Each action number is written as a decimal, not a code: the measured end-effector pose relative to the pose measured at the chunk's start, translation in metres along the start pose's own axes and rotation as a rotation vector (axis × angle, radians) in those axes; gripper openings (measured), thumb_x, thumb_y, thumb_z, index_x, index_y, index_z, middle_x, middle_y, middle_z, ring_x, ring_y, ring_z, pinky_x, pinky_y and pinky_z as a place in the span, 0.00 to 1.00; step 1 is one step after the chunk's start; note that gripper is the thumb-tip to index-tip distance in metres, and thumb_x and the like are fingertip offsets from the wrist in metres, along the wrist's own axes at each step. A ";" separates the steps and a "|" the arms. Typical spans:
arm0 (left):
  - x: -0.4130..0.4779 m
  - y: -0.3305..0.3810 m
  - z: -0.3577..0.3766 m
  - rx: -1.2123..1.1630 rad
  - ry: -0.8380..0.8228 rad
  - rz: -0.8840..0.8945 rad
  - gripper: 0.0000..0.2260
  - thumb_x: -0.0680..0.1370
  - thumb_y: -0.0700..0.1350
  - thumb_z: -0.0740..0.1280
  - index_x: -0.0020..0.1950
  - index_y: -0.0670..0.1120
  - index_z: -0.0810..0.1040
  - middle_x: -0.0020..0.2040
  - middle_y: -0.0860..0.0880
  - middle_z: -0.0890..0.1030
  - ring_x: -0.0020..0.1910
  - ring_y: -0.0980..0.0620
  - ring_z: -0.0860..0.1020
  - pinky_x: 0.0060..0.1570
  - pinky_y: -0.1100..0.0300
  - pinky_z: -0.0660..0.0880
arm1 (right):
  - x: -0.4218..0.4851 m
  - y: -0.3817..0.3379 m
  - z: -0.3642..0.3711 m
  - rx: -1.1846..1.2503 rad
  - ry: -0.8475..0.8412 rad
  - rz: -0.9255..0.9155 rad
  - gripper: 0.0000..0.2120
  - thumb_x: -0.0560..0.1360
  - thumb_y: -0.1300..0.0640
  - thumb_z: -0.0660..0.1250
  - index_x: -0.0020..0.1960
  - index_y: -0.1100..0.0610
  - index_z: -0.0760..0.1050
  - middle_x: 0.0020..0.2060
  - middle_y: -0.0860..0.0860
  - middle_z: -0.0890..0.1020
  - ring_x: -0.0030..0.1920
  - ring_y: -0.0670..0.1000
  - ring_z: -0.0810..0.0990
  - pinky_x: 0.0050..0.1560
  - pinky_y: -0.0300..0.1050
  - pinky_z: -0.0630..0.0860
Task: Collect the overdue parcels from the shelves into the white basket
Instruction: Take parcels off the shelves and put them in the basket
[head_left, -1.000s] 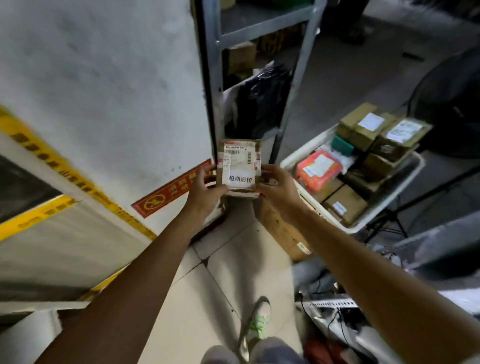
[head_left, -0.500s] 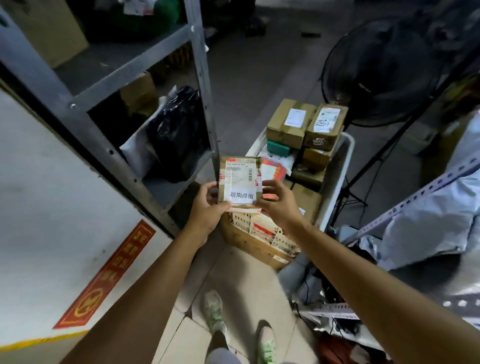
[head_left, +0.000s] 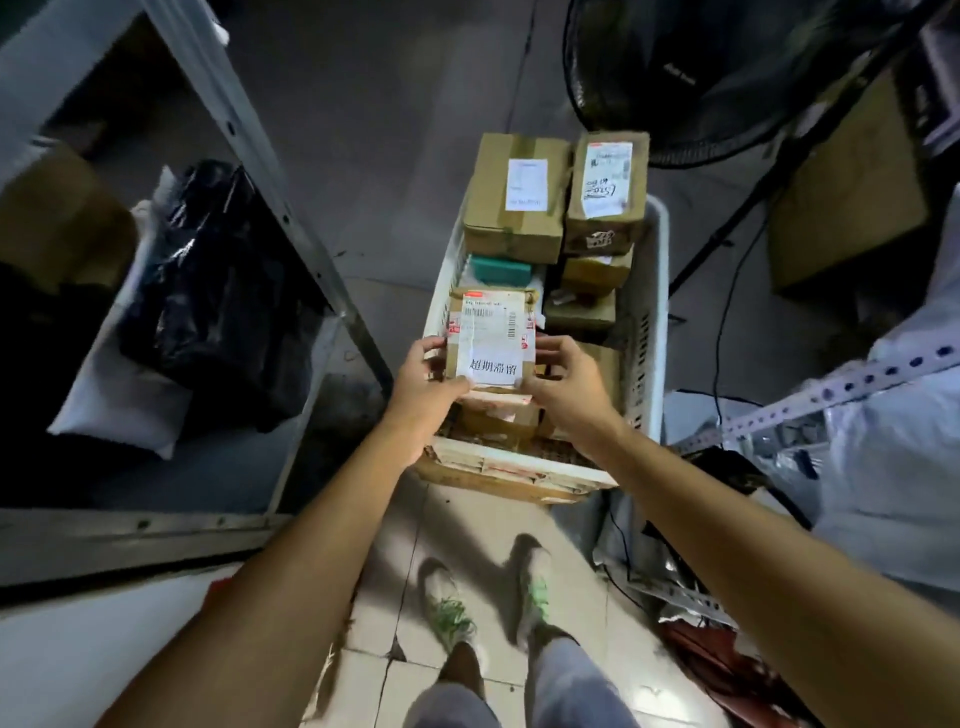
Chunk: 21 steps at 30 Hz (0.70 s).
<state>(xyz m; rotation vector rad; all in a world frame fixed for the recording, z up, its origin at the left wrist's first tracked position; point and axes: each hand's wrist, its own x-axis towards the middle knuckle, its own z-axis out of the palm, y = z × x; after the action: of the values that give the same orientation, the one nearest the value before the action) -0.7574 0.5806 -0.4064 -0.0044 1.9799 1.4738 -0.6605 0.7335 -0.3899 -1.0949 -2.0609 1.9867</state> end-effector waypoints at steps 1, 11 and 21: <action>0.014 0.000 0.003 0.004 -0.014 -0.014 0.24 0.76 0.36 0.71 0.67 0.55 0.69 0.62 0.54 0.78 0.54 0.60 0.77 0.45 0.66 0.75 | 0.014 0.004 0.000 -0.004 0.014 0.016 0.24 0.71 0.67 0.74 0.64 0.56 0.72 0.57 0.50 0.80 0.55 0.49 0.81 0.47 0.46 0.83; 0.141 -0.007 0.026 -0.036 0.010 -0.116 0.25 0.74 0.32 0.72 0.58 0.59 0.71 0.55 0.55 0.80 0.49 0.58 0.81 0.41 0.60 0.80 | 0.145 0.036 0.008 -0.029 0.036 0.080 0.22 0.71 0.70 0.72 0.61 0.58 0.71 0.59 0.50 0.79 0.54 0.46 0.80 0.42 0.35 0.80; 0.216 -0.039 0.026 -0.107 0.035 -0.138 0.28 0.71 0.29 0.73 0.65 0.50 0.71 0.62 0.50 0.79 0.55 0.53 0.81 0.48 0.55 0.81 | 0.218 0.066 0.032 -0.112 0.006 0.138 0.20 0.73 0.67 0.72 0.58 0.52 0.70 0.55 0.46 0.79 0.54 0.46 0.81 0.49 0.52 0.83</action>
<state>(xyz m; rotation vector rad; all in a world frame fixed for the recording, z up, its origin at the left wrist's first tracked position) -0.8989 0.6688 -0.5517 -0.2109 1.8858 1.4966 -0.8101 0.8159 -0.5438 -1.2953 -2.1726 1.9446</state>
